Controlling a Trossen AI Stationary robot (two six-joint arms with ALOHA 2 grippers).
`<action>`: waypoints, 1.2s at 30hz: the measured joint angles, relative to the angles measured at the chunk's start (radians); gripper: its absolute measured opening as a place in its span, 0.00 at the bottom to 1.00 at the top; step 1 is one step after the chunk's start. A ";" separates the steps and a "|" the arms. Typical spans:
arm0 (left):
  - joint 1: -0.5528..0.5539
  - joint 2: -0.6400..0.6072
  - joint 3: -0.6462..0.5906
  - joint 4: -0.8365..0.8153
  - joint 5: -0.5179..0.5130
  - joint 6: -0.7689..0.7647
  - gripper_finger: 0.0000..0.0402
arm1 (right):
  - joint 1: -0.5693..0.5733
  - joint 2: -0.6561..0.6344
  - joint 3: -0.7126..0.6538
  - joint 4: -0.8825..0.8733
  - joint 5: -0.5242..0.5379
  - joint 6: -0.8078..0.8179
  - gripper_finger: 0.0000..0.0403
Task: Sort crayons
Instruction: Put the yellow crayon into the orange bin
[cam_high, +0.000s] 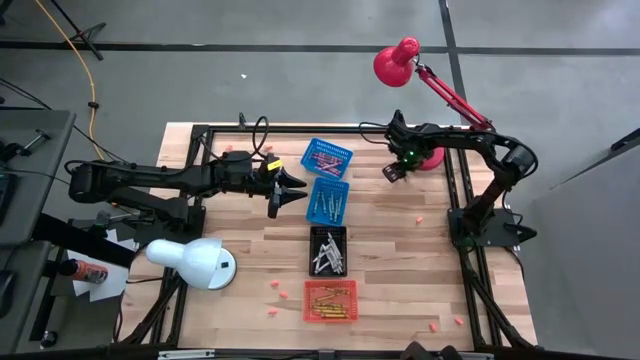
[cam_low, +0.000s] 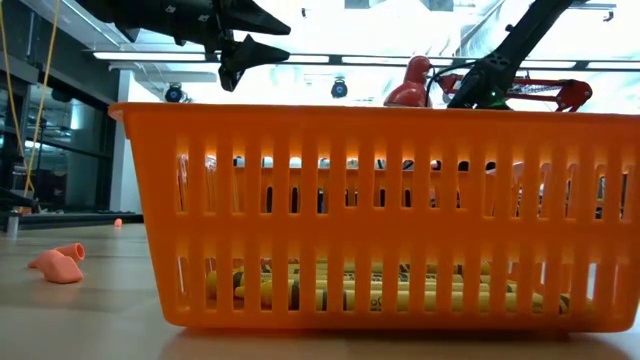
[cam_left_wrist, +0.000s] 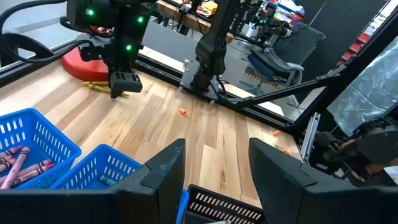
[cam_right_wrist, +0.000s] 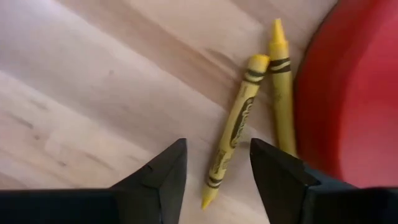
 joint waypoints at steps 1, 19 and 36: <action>0.000 0.000 0.000 0.000 0.000 0.000 0.41 | -0.001 0.000 0.000 0.005 0.008 0.009 0.40; 0.000 0.000 0.000 0.000 0.000 -0.043 0.41 | -0.003 0.041 0.002 0.029 -0.035 0.023 0.02; -0.002 0.000 0.000 0.001 0.000 -0.043 0.41 | 0.228 -0.426 -0.003 0.319 -0.497 -0.121 0.00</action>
